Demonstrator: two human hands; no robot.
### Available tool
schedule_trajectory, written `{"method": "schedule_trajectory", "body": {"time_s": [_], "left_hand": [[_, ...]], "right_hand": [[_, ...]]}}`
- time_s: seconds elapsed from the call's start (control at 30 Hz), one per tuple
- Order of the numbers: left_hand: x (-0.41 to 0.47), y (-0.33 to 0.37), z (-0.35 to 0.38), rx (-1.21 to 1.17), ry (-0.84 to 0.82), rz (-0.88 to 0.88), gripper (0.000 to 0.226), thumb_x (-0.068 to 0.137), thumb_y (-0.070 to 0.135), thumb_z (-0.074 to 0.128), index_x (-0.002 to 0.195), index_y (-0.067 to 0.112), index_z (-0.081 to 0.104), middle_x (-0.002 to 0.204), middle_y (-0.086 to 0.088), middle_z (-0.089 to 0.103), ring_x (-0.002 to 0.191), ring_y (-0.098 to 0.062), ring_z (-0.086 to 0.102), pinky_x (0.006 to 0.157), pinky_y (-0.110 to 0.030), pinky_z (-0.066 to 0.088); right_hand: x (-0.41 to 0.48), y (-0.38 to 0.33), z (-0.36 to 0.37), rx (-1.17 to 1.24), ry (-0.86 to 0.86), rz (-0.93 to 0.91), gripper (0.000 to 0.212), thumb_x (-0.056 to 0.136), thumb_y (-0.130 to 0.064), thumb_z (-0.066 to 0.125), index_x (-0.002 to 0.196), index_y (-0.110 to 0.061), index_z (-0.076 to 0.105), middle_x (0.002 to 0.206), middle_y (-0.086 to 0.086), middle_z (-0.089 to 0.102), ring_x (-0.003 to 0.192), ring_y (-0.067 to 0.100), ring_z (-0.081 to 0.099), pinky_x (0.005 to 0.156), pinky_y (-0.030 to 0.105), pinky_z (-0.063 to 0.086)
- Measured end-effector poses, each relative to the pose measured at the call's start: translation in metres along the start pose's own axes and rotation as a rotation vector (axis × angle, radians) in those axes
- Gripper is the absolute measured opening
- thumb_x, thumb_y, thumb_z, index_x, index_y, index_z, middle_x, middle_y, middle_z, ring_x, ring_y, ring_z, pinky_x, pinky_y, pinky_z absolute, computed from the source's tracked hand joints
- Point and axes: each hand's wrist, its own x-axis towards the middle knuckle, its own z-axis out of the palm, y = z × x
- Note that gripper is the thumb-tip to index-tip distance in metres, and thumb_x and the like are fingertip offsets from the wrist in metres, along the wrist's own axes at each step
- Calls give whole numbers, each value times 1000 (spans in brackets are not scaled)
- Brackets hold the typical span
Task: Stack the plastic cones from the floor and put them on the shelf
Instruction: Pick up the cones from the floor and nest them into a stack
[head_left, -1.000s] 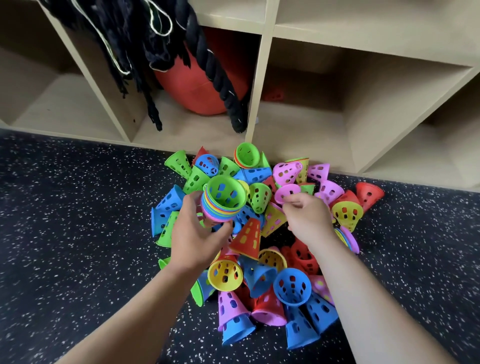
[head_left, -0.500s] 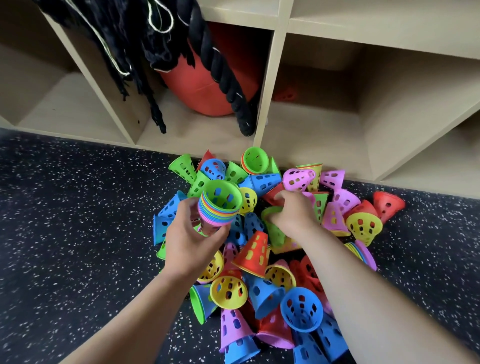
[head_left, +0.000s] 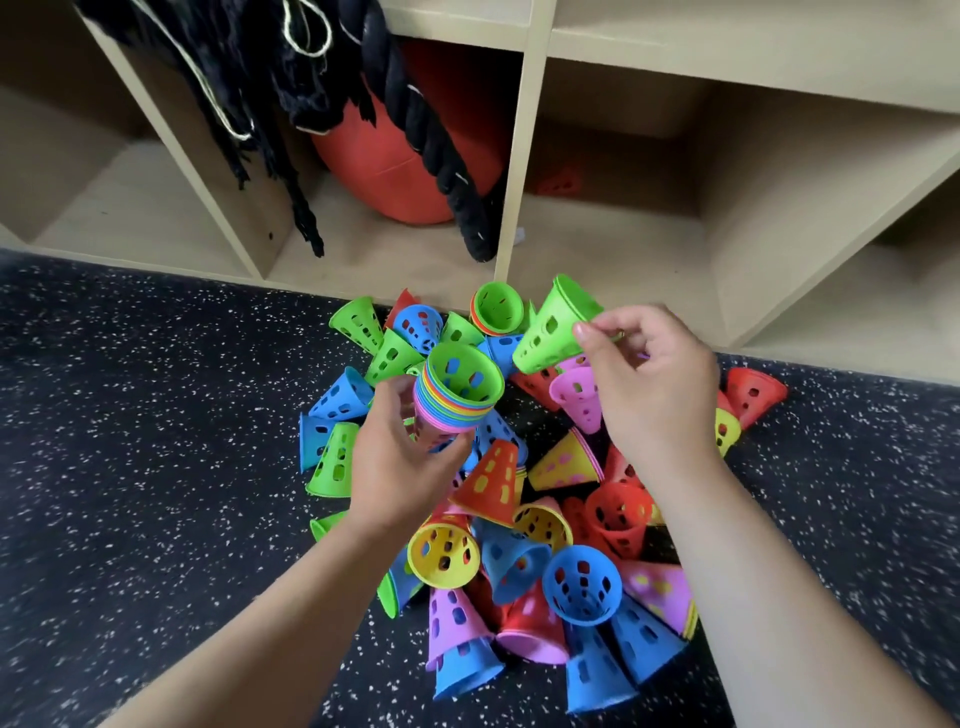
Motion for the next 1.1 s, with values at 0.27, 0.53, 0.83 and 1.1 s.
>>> {"method": "schedule_trajectory", "body": {"time_s": [0.27, 0.53, 0.83, 1.1], "left_hand": [[-9, 16, 3, -42, -40, 71, 61, 72, 25, 89, 120, 25, 52, 105, 23, 60, 95, 21, 57, 77, -2, 43], [-3, 12, 3, -100, -21, 20, 59, 74, 18, 88, 115, 30, 47, 107, 23, 60, 94, 16, 59, 78, -9, 49], [11, 2, 6, -81, -38, -4, 60, 74, 22, 87, 121, 26, 48, 110, 23, 59, 96, 22, 55, 76, 1, 42], [19, 5, 14, -104, -58, 10, 58, 76, 14, 86, 118, 25, 47, 109, 24, 56, 93, 22, 56, 75, 1, 43]], "right_hand": [[-10, -26, 2, 1, -271, 33, 29, 67, -38, 88, 82, -25, 67, 77, -11, 62, 59, 5, 55, 57, 14, 41], [6, 46, -15, -221, 47, 187, 13, 91, -19, 61, 98, -23, 71, 101, -8, 72, 81, 2, 63, 74, 18, 43], [3, 119, 18, -811, -553, -163, 23, 97, -17, 55, 114, -18, 72, 122, -2, 65, 116, 28, 55, 90, 35, 46], [12, 53, 14, -138, 166, -326, 14, 94, -12, 61, 101, -3, 69, 90, 0, 63, 72, 18, 58, 67, 23, 44]]}}
